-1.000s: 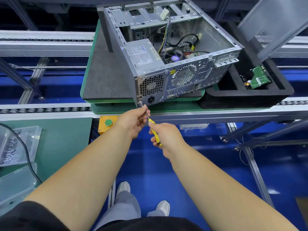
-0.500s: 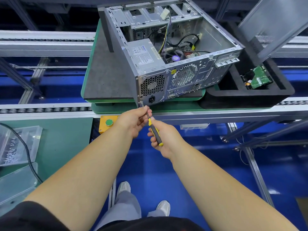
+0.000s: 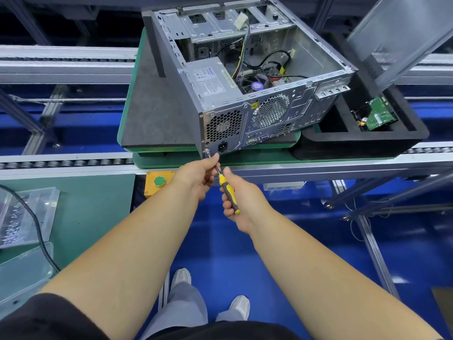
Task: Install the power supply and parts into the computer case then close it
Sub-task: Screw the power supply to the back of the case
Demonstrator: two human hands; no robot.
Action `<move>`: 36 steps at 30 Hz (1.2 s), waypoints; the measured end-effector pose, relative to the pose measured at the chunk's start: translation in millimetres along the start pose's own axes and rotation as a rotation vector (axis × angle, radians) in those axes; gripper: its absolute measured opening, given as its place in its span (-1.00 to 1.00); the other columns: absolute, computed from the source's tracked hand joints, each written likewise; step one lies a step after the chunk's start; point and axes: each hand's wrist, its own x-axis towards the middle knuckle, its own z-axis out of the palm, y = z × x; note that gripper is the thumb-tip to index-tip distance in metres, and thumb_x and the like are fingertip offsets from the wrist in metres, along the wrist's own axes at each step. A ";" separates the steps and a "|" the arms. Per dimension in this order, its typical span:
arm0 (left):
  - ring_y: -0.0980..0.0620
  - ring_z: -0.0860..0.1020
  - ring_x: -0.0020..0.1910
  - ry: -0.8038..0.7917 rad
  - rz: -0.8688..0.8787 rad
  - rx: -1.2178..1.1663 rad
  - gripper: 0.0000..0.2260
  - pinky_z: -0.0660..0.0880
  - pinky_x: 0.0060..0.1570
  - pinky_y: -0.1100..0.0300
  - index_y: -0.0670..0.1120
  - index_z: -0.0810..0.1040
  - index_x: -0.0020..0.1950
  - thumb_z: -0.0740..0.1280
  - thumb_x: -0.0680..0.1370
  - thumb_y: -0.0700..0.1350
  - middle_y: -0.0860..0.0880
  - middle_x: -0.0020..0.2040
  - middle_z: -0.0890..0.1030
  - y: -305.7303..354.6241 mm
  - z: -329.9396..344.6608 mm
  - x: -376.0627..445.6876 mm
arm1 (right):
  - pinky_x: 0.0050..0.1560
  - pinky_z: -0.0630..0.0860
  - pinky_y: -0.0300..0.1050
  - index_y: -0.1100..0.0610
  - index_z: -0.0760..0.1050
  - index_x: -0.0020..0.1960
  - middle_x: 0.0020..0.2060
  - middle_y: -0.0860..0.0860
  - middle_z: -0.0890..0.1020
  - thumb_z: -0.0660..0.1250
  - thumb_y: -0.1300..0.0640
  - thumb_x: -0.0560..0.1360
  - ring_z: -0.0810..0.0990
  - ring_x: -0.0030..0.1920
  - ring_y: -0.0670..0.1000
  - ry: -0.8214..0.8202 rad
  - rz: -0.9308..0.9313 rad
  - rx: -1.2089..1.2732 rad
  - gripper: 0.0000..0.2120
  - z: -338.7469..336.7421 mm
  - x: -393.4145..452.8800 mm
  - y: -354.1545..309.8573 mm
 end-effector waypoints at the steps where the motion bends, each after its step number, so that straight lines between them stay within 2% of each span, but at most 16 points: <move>1: 0.19 0.46 -0.56 -0.006 -0.001 -0.001 -0.83 0.44 -0.47 0.35 -0.11 0.59 -0.26 0.48 0.47 -0.07 0.06 -0.46 0.59 0.0 -0.6 0.0 | -0.50 0.34 -0.24 0.17 0.56 -0.11 -0.42 0.01 0.49 0.41 -0.11 0.51 0.39 -0.48 -0.08 0.018 -0.041 -0.043 -0.68 -0.1 -1.2 1.1; 3: 0.19 0.47 -0.54 -0.013 -0.006 -0.001 -0.83 0.47 -0.36 0.33 -0.11 0.60 -0.24 0.48 0.47 -0.06 0.06 -0.44 0.60 -0.7 -0.7 -1.3 | -0.47 0.39 -0.24 0.16 0.54 -0.12 -0.40 0.01 0.52 0.42 -0.04 0.51 0.43 -0.47 -0.08 0.090 -0.135 -0.194 -0.74 0.0 -2.1 1.4; 5: 0.17 0.50 -0.48 -0.020 -0.006 -0.010 -0.84 0.48 -0.35 0.33 -0.10 0.61 -0.23 0.48 0.48 -0.05 0.05 -0.41 0.62 -1.6 -1.5 -3.4 | -0.46 0.41 -0.23 0.18 0.57 -0.16 -0.41 0.01 0.55 0.37 -0.05 0.55 0.46 -0.48 -0.07 0.123 -0.176 -0.268 -0.71 1.0 -1.1 0.6; 8: 0.16 0.62 -0.28 -0.078 0.017 -0.061 -0.90 0.51 -0.33 0.33 -0.08 0.63 -0.10 0.38 0.55 -0.08 0.06 -0.28 0.69 -2.2 -6.9 -5.4 | -0.54 0.36 -0.28 0.18 0.58 -0.23 -0.48 -0.02 0.52 0.24 -0.07 0.62 0.41 -0.56 -0.10 0.113 -0.140 -0.265 -0.60 5.8 -1.5 -1.6; 10: 0.17 0.66 -0.20 -0.124 0.035 -0.088 -0.89 0.52 -0.29 0.33 -0.08 0.62 -0.01 0.30 0.60 -0.11 0.06 -0.20 0.71 -1.6 -11.0 -5.8 | -0.59 0.28 -0.29 0.20 0.61 -0.21 -0.52 -0.04 0.49 0.20 -0.07 0.65 0.34 -0.61 -0.13 0.049 -0.044 -0.153 -0.56 4.9 -0.1 -3.1; 13: 0.19 0.66 -0.26 -0.101 0.044 -0.103 -0.90 0.53 -0.35 0.35 -0.11 0.63 -0.02 0.31 0.59 -0.16 0.03 -0.23 0.70 -0.8 -10.7 -5.9 | -0.59 0.22 -0.31 0.26 0.61 -0.09 -0.50 -0.02 0.47 0.17 -0.07 0.66 0.30 -0.58 -0.13 -0.140 0.141 0.150 -0.56 -3.0 0.3 -4.7; 15: 0.18 0.64 -0.31 -0.078 0.041 -0.108 -0.92 0.53 -0.38 0.37 -0.13 0.62 -0.07 0.34 0.58 -0.18 0.01 -0.28 0.69 -0.4 -8.3 -5.2 | -0.58 0.25 -0.31 0.27 0.61 -0.07 -0.48 0.00 0.48 0.22 -0.11 0.63 0.32 -0.56 -0.12 -0.176 0.143 0.184 -0.56 -5.2 -0.9 -4.7; 17: 0.17 0.61 -0.31 -0.070 0.041 -0.110 -0.92 0.53 -0.37 0.37 -0.13 0.62 -0.11 0.35 0.57 -0.19 0.01 -0.31 0.68 -0.6 -7.0 -2.5 | -0.53 0.35 -0.29 0.22 0.59 -0.13 -0.45 0.01 0.50 0.37 -0.14 0.53 0.39 -0.53 -0.11 -0.106 0.056 0.075 -0.61 -3.0 -2.3 -4.8; 19: 0.17 0.59 -0.32 -0.066 0.046 -0.107 -0.91 0.52 -0.38 0.38 -0.12 0.61 -0.14 0.36 0.56 -0.19 0.01 -0.33 0.68 -0.7 -6.5 -0.2 | -0.47 0.41 -0.25 0.15 0.55 -0.17 -0.40 0.01 0.52 0.44 -0.08 0.49 0.43 -0.49 -0.09 0.029 -0.082 -0.165 -0.71 -0.2 -2.9 -4.8; 21: 0.18 0.58 -0.38 -0.054 0.049 -0.101 -0.93 0.49 -0.43 0.39 -0.13 0.61 -0.13 0.38 0.55 -0.19 0.01 -0.34 0.67 -0.3 -5.8 1.2 | -0.44 0.41 -0.24 0.13 0.55 -0.22 -0.42 -0.02 0.55 0.39 -0.06 0.54 0.44 -0.47 -0.09 0.114 -0.166 -0.309 -0.72 0.4 -0.3 -3.3; 23: 0.20 0.58 -0.44 -0.032 0.046 -0.093 -0.96 0.46 -0.47 0.39 -0.13 0.60 -0.13 0.41 0.52 -0.19 0.01 -0.36 0.66 0.4 -5.1 1.9 | -0.46 0.37 -0.25 0.13 0.59 -0.23 -0.48 -0.05 0.54 0.28 -0.09 0.60 0.42 -0.51 -0.10 0.120 -0.187 -0.307 -0.64 2.1 0.4 -1.4; 25: 0.20 0.58 -0.47 -0.015 0.037 -0.084 -0.95 0.44 -0.51 0.39 -0.12 0.61 -0.14 0.44 0.50 -0.19 0.02 -0.38 0.66 1.0 -4.7 2.9 | -0.49 0.32 -0.26 0.16 0.62 -0.22 -0.53 -0.06 0.50 0.20 -0.10 0.63 0.37 -0.54 -0.10 0.095 -0.149 -0.254 -0.57 4.2 -0.1 -1.3; 28: 0.21 0.55 -0.51 -0.003 0.030 -0.070 -0.93 0.41 -0.54 0.39 -0.11 0.60 -0.17 0.46 0.48 -0.17 0.05 -0.40 0.64 2.4 -4.8 4.2 | -0.53 0.24 -0.27 0.21 0.64 -0.15 -0.54 -0.04 0.46 0.16 -0.10 0.65 0.30 -0.57 -0.11 -0.063 0.031 -0.011 -0.53 2.6 -0.2 -3.9; 31: 0.21 0.53 -0.53 0.006 0.019 -0.071 -0.91 0.40 -0.55 0.38 -0.11 0.60 -0.20 0.47 0.47 -0.17 0.05 -0.42 0.63 3.3 -4.1 5.3 | -0.54 0.24 -0.29 0.23 0.62 -0.11 -0.48 -0.01 0.48 0.24 -0.11 0.61 0.31 -0.55 -0.11 -0.134 0.102 0.126 -0.58 -1.8 -1.1 -6.7; 34: 0.21 0.53 -0.53 -0.001 0.010 -0.083 -0.90 0.39 -0.56 0.39 -0.11 0.59 -0.22 0.46 0.48 -0.18 0.05 -0.43 0.63 3.3 -2.9 5.6 | -0.50 0.34 -0.26 0.13 0.54 -0.17 -0.40 0.00 0.49 0.42 -0.09 0.50 0.39 -0.49 -0.09 0.037 -0.096 -0.127 -0.71 -0.8 -1.5 -3.3; 36: 0.21 0.53 -0.53 -0.004 0.008 -0.083 -0.89 0.39 -0.55 0.39 -0.10 0.58 -0.22 0.47 0.47 -0.18 0.05 -0.44 0.62 3.0 -2.4 5.7 | -0.47 0.38 -0.25 0.13 0.52 -0.21 -0.41 -0.02 0.52 0.39 -0.09 0.52 0.43 -0.51 -0.11 0.156 -0.241 -0.324 -0.70 0.4 2.2 -0.1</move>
